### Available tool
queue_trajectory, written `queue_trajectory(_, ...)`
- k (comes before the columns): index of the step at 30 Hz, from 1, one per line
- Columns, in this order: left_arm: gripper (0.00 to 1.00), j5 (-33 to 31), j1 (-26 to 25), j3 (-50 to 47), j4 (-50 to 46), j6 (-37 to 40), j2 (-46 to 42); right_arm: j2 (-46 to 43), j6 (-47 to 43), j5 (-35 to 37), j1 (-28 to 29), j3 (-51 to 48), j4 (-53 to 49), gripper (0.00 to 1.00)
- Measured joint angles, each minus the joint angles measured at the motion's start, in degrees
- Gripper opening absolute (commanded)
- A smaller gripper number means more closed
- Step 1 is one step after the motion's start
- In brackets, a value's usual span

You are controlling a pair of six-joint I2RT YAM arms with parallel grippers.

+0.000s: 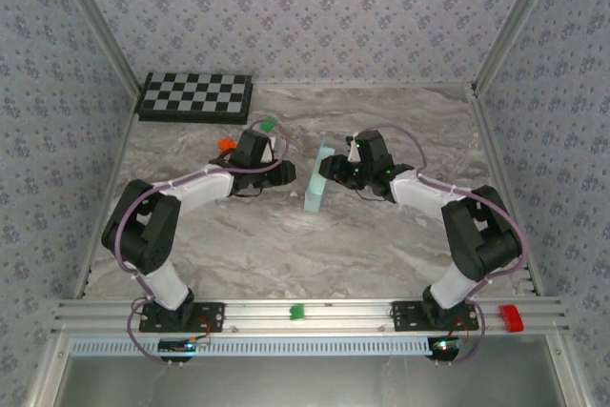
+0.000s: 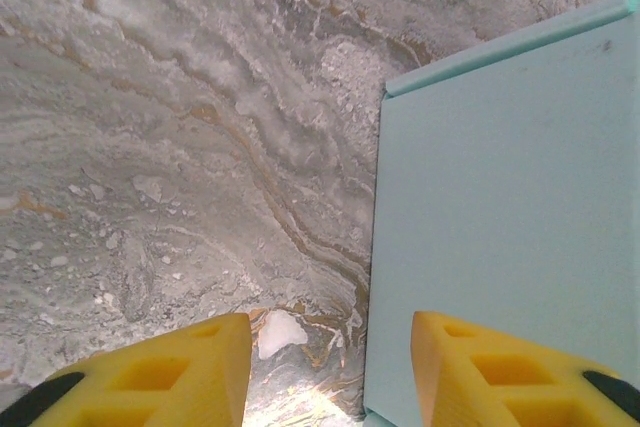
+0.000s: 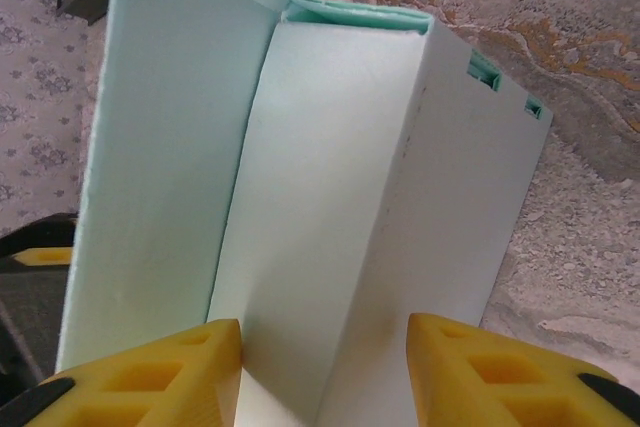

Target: Fold the paper box

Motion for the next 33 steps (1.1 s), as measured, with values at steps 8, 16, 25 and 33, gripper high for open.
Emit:
queue_trajectory(8, 0.61, -2.75, -0.28, 3.78, -3.8, 1.68, -3.19, -3.56, 0.17, 1.6, -0.55, 0.15, -2.78, 0.55)
queue_trajectory(16, 0.73, -9.97, -4.96, 11.45, -12.81, 5.6, -4.24, -10.23, -0.76, 3.72, -3.69, -1.01, -5.99, 0.57)
queue_trajectory(25, 0.76, -20.31, -13.73, 28.59, -24.81, 13.4, 3.13, -18.23, -4.48, 6.73, -12.83, -6.84, -13.77, 0.58)
queue_trajectory(33, 0.77, -25.88, -16.31, 41.2, -34.95, 17.05, 16.13, -22.49, -5.44, 6.73, -17.97, -11.56, -15.8, 0.58)
